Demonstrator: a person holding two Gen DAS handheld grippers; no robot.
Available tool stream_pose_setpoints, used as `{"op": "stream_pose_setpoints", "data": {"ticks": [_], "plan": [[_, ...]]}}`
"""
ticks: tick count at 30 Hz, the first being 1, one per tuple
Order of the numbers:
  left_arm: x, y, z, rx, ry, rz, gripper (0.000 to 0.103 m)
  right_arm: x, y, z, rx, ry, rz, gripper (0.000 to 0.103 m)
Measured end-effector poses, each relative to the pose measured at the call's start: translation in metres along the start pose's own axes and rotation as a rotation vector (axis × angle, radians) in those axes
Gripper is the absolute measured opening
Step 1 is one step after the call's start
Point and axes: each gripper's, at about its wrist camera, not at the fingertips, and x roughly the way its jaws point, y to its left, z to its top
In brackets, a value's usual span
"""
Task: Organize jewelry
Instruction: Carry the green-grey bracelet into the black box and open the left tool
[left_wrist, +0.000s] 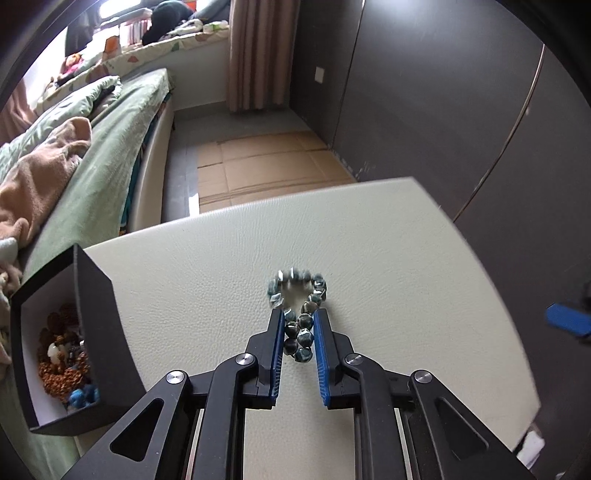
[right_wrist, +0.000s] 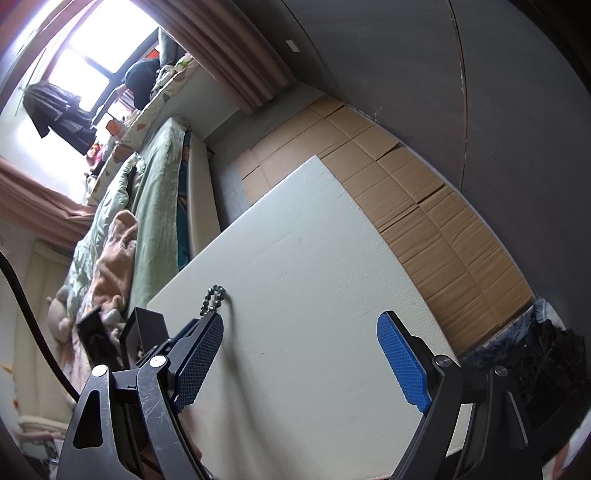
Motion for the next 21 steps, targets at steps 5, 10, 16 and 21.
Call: {"op": "stream_pose_setpoints", "data": {"ticks": [5,10,16,21], "plan": [[-0.019,0.001,0.001,-0.025,-0.028,-0.04,0.017,0.007,0.003,-0.005,0.008,0.021,0.008,0.086],[-0.042,0.005,-0.002,-0.046,-0.067,-0.056,0.017,0.008,0.012,-0.01,-0.013,0.026,0.008,0.086],[-0.082,0.019,-0.004,-0.079,-0.153,-0.035,0.017,0.009,0.021,-0.014,-0.038,0.029,0.008,0.086],[-0.105,0.031,-0.005,-0.106,-0.206,-0.008,0.017,0.007,0.024,-0.016,-0.048,0.024,0.008,0.086]]}}
